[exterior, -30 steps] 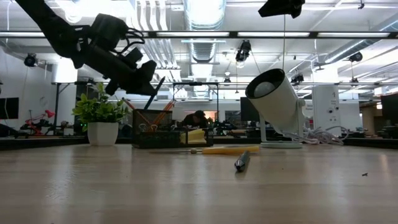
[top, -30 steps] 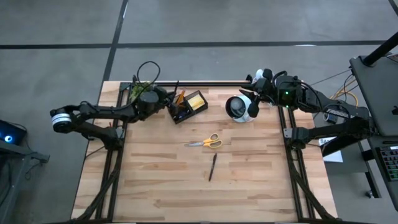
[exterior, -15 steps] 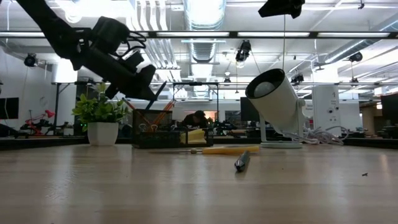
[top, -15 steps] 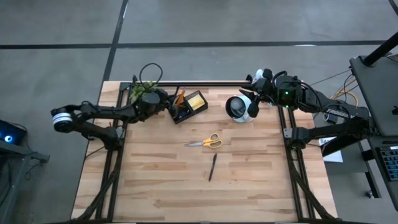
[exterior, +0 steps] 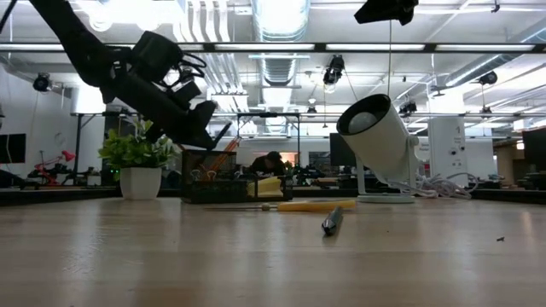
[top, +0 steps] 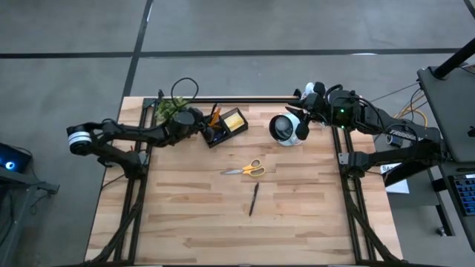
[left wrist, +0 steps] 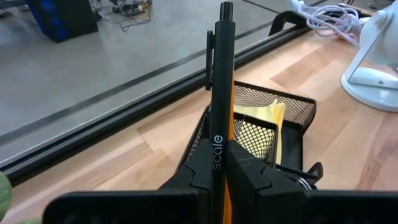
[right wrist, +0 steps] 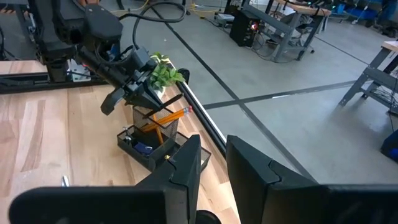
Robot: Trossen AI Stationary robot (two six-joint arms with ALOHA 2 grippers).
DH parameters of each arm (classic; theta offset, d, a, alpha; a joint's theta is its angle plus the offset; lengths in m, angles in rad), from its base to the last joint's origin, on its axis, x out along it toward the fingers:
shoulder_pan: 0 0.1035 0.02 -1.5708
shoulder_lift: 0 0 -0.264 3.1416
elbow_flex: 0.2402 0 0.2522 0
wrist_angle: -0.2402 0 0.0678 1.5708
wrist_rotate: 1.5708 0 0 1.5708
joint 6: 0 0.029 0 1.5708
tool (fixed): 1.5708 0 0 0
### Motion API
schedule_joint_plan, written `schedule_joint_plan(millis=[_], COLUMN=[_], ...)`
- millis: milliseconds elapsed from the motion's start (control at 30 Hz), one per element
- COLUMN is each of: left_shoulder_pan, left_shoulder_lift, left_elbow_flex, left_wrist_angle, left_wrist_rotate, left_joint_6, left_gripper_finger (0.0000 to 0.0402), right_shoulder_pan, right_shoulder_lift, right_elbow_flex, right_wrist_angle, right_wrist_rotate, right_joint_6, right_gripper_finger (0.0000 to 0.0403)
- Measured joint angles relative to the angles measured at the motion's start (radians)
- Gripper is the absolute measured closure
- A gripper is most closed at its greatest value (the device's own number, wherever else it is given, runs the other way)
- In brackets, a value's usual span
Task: Pick and place office supplies into organizer
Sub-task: Put the left black pen into the black desk organizer
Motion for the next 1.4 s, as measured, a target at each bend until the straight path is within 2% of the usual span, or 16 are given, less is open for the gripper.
schedule_joint_plan(millis=[467, 1100, 1233, 1400], left_shoulder_pan=[0.0, -0.001, -0.001, -0.001], left_shoulder_lift=[0.028, 0.029, 0.029, 0.029], left_elbow_flex=[0.0, 0.0, 0.0, 0.0], left_wrist_angle=[0.014, 0.016, 0.016, 0.025], left_wrist_rotate=[0.008, 0.013, 0.016, 0.02], left_joint_6=[-0.022, -0.023, -0.017, -0.019], left_gripper_finger=[0.0395, 0.037, 0.0341, 0.0272], right_shoulder_pan=[0.0, 0.0, 0.0, 0.0], right_shoulder_lift=[0.0, 0.0, -0.001, -0.001], right_elbow_flex=[0.0, 0.0, 0.0, 0.0], right_wrist_angle=[0.0, 0.0, 0.0, 0.0], right_wrist_rotate=[0.0, 0.0, 0.0, 0.0], right_joint_6=[0.0, 0.0, 0.0, 0.0], right_gripper_finger=[0.0337, 0.0337, 0.0337, 0.0337])
